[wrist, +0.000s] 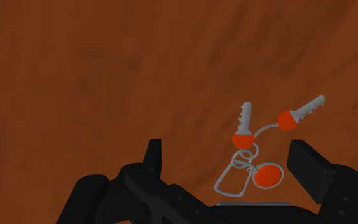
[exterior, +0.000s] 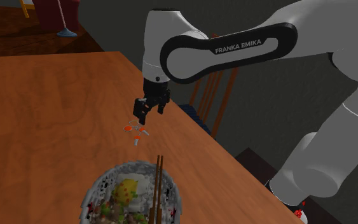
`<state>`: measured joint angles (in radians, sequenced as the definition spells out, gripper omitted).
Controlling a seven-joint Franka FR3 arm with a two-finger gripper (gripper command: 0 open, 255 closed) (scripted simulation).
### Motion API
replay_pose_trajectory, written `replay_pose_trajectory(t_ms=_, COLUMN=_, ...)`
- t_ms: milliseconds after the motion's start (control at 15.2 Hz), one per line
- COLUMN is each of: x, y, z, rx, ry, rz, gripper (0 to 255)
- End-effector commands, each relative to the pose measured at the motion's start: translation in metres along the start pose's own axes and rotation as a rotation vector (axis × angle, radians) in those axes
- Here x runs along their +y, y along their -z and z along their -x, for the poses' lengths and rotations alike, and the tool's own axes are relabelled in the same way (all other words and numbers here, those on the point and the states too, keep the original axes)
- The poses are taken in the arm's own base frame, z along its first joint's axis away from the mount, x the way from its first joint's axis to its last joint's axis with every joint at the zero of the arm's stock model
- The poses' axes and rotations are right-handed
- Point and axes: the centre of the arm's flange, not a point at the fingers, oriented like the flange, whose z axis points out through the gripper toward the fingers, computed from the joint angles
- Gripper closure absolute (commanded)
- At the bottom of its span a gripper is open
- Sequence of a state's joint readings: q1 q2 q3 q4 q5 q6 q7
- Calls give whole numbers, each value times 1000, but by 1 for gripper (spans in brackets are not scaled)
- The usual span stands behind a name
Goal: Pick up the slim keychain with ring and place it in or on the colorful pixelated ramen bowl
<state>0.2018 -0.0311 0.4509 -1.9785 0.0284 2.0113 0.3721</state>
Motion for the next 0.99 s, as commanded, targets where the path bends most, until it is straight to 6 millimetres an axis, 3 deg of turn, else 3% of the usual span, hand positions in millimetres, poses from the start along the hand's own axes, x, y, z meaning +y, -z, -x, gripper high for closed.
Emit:
replay_pose_trajectory(t_ms=0, x=-21, y=-7, z=-13, rx=11, ry=24, rz=-7, gripper=0)
replay_pose_trajectory(t_ms=66, x=-29, y=-8, z=-17, rx=15, ry=33, rz=-9, gripper=0)
replay_pose_trajectory(t_ms=594, x=-30, y=-48, z=-17, rx=15, ry=33, rz=-9, gripper=0)
replay_pose_trajectory(t_ms=924, x=-30, y=-48, z=-17, rx=15, ry=33, rz=-9, gripper=0)
